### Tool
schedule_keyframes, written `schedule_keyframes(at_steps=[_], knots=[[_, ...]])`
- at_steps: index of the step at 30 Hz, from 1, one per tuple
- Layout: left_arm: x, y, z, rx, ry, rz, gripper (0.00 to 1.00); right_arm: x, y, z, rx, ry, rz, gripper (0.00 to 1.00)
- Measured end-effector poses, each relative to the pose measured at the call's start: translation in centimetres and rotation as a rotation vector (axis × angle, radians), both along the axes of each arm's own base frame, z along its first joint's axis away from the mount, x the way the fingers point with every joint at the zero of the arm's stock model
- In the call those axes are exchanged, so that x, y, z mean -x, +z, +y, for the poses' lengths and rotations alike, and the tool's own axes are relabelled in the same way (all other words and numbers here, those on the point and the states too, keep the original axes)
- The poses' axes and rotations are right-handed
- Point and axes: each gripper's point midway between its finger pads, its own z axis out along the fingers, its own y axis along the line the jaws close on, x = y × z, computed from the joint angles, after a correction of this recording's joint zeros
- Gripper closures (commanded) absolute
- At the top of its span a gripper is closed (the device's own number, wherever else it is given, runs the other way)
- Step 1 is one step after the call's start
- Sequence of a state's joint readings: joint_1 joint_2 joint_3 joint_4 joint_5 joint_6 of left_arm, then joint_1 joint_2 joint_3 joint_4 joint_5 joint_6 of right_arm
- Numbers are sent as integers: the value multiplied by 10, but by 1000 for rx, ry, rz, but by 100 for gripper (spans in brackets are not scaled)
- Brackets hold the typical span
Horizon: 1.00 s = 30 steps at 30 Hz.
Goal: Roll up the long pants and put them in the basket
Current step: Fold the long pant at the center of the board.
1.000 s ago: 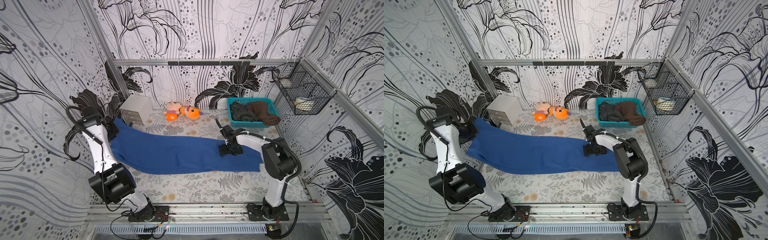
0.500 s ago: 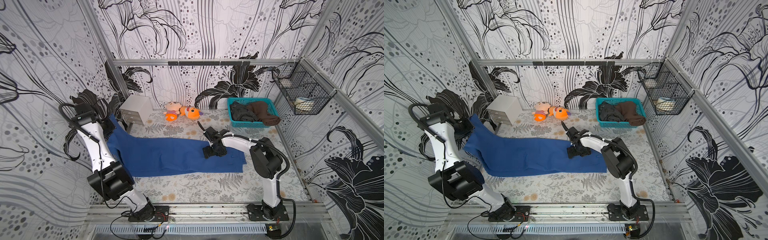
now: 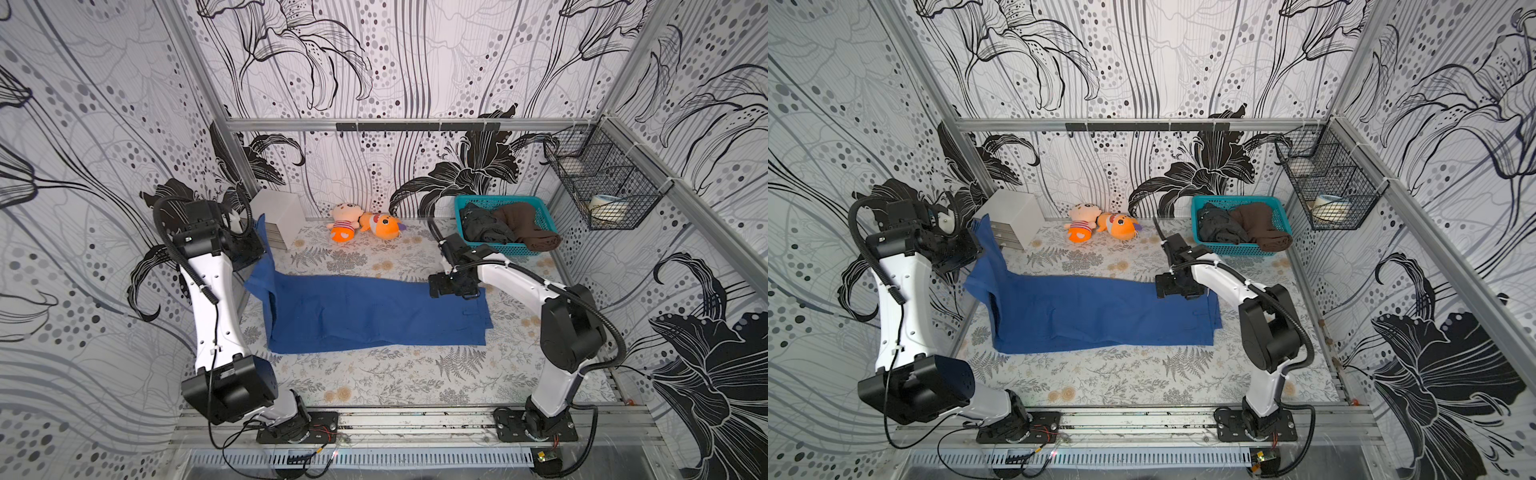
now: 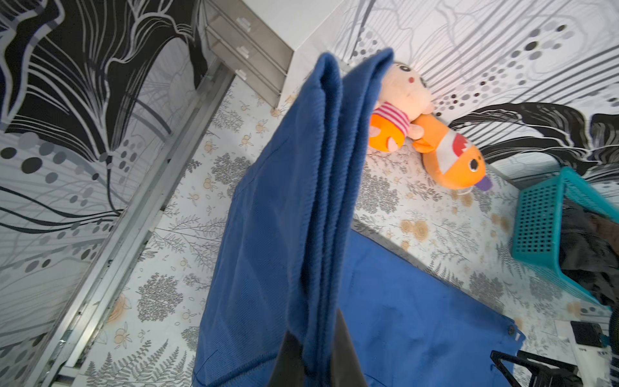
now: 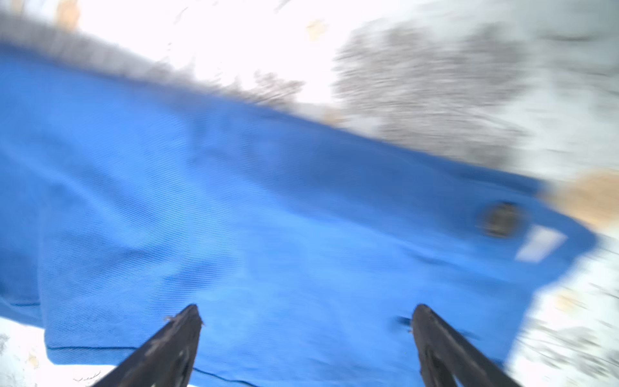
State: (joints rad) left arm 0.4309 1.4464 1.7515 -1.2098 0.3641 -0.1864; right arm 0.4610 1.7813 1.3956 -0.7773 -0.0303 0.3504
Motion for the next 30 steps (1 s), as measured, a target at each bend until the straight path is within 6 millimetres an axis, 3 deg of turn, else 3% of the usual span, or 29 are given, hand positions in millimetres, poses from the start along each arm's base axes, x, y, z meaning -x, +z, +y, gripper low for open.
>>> schedule_keyframes(at_steps=[3,5,12,17,22,30], knots=[[-4,12,-30,-4,-70,-29,100,2,0,-36,7,-75,7,0],[-8,15,-55,0,-135,-36,100,7,-3,-49,17,-90,15,0],[-12,16,-123,32,-286,-35,100,21,-24,-66,22,-112,70,0],[-21,14,-166,41,-374,-27,100,23,-21,-77,1,-138,61,1],[-29,14,-233,46,-512,-35,100,19,-18,-84,-12,-160,36,0],[-28,6,-327,53,-690,-39,100,25,-36,-107,-6,-222,66,0]])
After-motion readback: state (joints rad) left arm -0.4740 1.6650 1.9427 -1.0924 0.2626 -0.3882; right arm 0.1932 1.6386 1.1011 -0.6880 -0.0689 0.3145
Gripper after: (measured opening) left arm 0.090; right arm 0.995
